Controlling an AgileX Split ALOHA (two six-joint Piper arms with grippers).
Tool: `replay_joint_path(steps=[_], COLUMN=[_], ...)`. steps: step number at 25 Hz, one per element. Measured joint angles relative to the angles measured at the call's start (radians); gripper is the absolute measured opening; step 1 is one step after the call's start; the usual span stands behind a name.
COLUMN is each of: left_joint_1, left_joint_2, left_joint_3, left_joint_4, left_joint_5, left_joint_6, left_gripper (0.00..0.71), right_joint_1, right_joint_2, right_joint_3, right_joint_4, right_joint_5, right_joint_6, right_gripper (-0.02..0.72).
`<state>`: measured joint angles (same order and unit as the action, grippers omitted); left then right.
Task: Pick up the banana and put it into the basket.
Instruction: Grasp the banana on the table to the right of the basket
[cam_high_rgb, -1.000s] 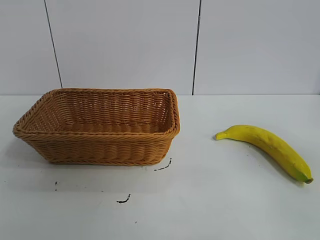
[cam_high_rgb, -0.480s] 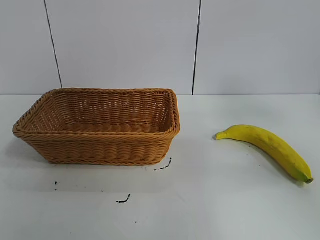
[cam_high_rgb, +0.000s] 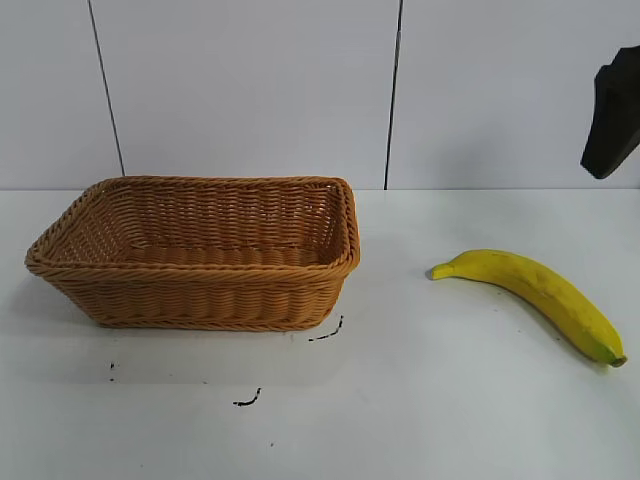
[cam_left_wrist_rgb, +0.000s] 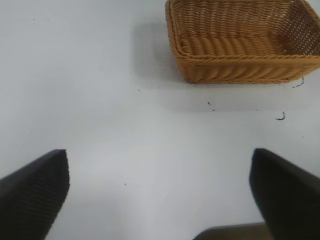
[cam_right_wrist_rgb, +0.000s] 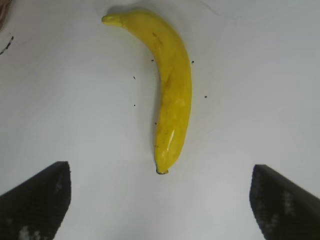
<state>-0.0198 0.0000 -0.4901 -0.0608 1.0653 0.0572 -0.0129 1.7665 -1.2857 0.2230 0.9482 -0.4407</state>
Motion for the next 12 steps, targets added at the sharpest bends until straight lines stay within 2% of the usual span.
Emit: replay_joint_path(steps=[3, 5, 8, 12], left_joint_1=[0.0, 0.0, 0.0, 0.0], left_joint_2=[0.0, 0.0, 0.0, 0.0], left_joint_3=[0.0, 0.0, 0.0, 0.0], left_joint_4=[0.0, 0.0, 0.0, 0.0], left_joint_5=[0.0, 0.0, 0.0, 0.0], left_joint_6=[0.0, 0.0, 0.0, 0.0], left_gripper=[0.695, 0.695, 0.695, 0.695], right_joint_1=[0.044, 0.064, 0.066, 0.062], right_joint_2=[0.025, 0.032, 0.032, 0.046], right_joint_3=[0.0, 0.0, -0.001, -0.001], right_joint_4=[-0.009, -0.029, -0.074, -0.128], right_joint_5=[-0.036, -0.081, -0.141, -0.173], right_joint_6=[-0.003, 0.032, 0.081, 0.087], right_gripper=[0.696, 0.696, 0.696, 0.696])
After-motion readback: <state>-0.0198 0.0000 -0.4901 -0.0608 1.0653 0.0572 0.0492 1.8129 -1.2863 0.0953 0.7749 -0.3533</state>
